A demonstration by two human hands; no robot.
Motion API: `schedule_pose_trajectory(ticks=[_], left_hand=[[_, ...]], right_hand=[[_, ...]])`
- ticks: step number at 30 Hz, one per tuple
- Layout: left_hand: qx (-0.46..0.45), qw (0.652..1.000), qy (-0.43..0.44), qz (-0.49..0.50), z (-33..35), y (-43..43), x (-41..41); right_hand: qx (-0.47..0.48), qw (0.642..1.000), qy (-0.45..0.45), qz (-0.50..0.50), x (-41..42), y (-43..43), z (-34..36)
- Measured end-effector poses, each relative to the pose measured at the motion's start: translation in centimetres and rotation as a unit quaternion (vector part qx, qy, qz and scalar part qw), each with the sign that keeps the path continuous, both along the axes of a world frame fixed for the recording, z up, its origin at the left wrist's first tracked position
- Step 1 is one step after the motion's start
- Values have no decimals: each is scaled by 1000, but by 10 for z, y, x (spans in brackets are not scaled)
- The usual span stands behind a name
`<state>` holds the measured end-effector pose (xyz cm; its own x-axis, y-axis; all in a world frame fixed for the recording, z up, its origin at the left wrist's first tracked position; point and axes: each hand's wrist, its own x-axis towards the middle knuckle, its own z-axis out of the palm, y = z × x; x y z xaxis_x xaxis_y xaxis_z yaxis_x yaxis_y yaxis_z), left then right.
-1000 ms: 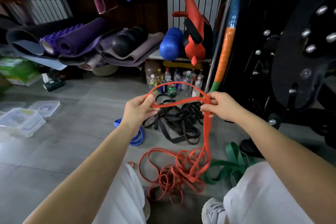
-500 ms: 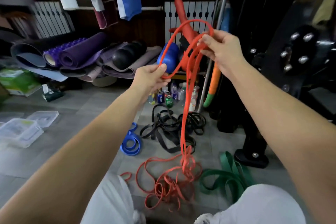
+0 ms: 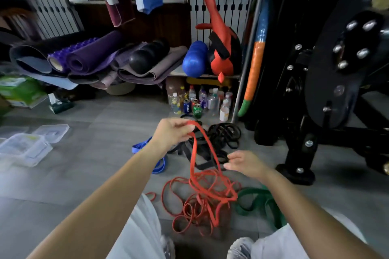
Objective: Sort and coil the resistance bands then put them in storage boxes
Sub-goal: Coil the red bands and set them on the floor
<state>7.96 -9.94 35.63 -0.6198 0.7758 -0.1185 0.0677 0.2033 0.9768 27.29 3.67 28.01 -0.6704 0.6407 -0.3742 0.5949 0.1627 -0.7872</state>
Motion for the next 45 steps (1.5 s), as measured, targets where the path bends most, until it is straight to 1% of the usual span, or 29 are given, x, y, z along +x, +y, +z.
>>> schedule_pose_trajectory(ticks=[2, 4, 6, 8, 11, 14, 16, 20, 22, 24, 25, 26, 27, 29, 30, 31, 33, 35, 37, 39, 42, 45], left_hand=[[-36, 999, 19, -28, -16, -8, 12], [-50, 996, 46, -56, -28, -15, 24], [-49, 992, 70, -92, -36, -21, 34], [-43, 986, 108, -122, -37, -26, 43], [-38, 978, 139, -148, -30, -33, 53], [-32, 980, 139, -136, -23, -40, 63], [-10, 984, 127, -123, -22, -45, 69], [39, 994, 37, -100, -25, -55, 74], [42, 994, 19, -96, -28, -60, 74], [17, 994, 43, -102, -32, -63, 73], [-14, 990, 88, -112, -33, -64, 73], [-56, 977, 159, -128, -35, -65, 72], [-100, 952, 245, -154, -37, -65, 71], [-167, 877, 395, -214, -40, -63, 76], [-187, 850, 436, -229, -40, -62, 81], [-198, 835, 456, -235, -39, -60, 86], [-195, 828, 468, -239, -36, -57, 98], [-215, 816, 483, -232, -34, -55, 107], [-265, 781, 522, -218, -33, -54, 111], [-298, 753, 541, -228, -31, -53, 113], [-325, 748, 524, -244, -29, -52, 117], [-347, 722, 553, -232, -32, -52, 123]], right_hand=[[-28, 998, 54, -2, -2, -17, -2], [-39, 994, 105, -1, -6, -30, 2], [-24, 991, 130, 24, -6, -42, 6], [16, 989, 141, 51, -5, -53, 7], [29, 984, 169, 46, 2, -63, 6], [78, 976, 194, 64, 8, -72, 3], [81, 972, 212, 58, 12, -78, 4], [74, 966, 239, 71, 21, -86, 10], [76, 967, 236, 59, 25, -88, 11], [117, 968, 213, 59, 32, -84, 12], [145, 968, 192, 71, 35, -83, 13], [171, 967, 166, 89, 39, -81, 13], [196, 964, 138, 111, 43, -80, 13], [250, 952, 87, 154, 46, -82, 10], [270, 946, 69, 165, 45, -84, 9], [283, 943, 57, 168, 45, -87, 8], [299, 938, 43, 167, 43, -92, 9], [336, 921, 4, 197, 42, -94, 9], [368, 898, -29, 242, 40, -95, 9], [380, 886, -39, 264, 39, -96, 9], [371, 890, -31, 262, 40, -95, 12], [368, 890, -18, 267, 38, -95, 12]])
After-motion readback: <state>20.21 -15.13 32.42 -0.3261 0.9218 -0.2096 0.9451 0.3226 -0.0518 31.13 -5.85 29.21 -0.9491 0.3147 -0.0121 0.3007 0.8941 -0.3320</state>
